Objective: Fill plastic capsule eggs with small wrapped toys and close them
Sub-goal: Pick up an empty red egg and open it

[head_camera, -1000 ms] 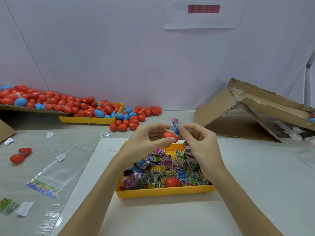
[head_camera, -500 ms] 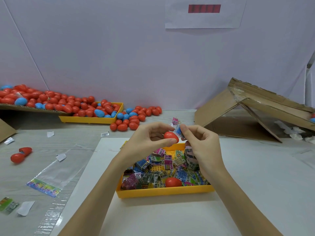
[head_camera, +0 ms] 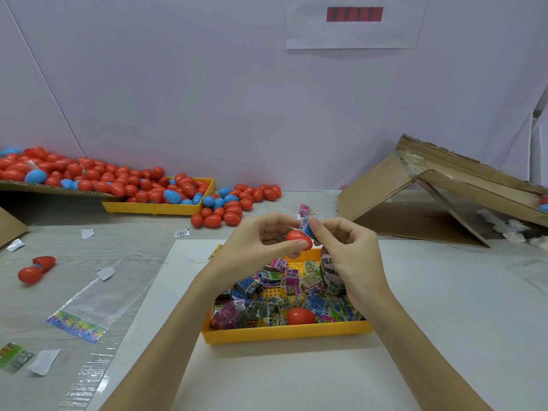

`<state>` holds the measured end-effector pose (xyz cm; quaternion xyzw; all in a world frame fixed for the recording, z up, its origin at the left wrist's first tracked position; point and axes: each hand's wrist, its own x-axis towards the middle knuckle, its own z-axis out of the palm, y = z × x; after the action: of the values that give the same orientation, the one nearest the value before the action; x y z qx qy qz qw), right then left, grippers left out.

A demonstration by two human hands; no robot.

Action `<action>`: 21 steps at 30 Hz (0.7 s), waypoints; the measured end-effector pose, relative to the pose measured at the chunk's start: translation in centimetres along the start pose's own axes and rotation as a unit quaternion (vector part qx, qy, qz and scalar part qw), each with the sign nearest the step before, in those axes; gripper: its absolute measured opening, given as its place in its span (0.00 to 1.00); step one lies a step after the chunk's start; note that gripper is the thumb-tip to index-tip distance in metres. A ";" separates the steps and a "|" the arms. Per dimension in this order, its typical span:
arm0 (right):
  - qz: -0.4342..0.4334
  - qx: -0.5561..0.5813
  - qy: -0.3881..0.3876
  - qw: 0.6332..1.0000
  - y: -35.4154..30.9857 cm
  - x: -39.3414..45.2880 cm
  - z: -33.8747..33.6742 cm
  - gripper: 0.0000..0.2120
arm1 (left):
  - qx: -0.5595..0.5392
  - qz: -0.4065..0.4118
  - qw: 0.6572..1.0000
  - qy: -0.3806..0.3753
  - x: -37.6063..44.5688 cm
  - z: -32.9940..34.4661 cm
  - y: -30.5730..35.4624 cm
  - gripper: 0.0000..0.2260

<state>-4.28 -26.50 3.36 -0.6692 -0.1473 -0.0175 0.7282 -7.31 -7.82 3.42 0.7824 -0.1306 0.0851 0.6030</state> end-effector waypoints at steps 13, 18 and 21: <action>0.003 -0.025 -0.012 1.000 0.0 0.0 0.0 0.09 | 0.008 0.008 1.000 0.006 0.0 -0.1 0.3 0.13; 0.019 -0.008 0.011 1.000 -0.1 0.0 -0.1 0.08 | 0.011 0.013 1.000 0.009 -0.1 -0.2 0.2 0.16; 0.022 -0.009 0.010 1.000 -0.1 0.0 -0.2 0.09 | 0.010 0.016 1.000 0.006 -0.1 -0.1 0.2 0.16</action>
<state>-4.31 -26.66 3.45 -0.6788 -0.1248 -0.0092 0.7235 -7.42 -7.72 3.59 0.7858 -0.1386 0.1014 0.5942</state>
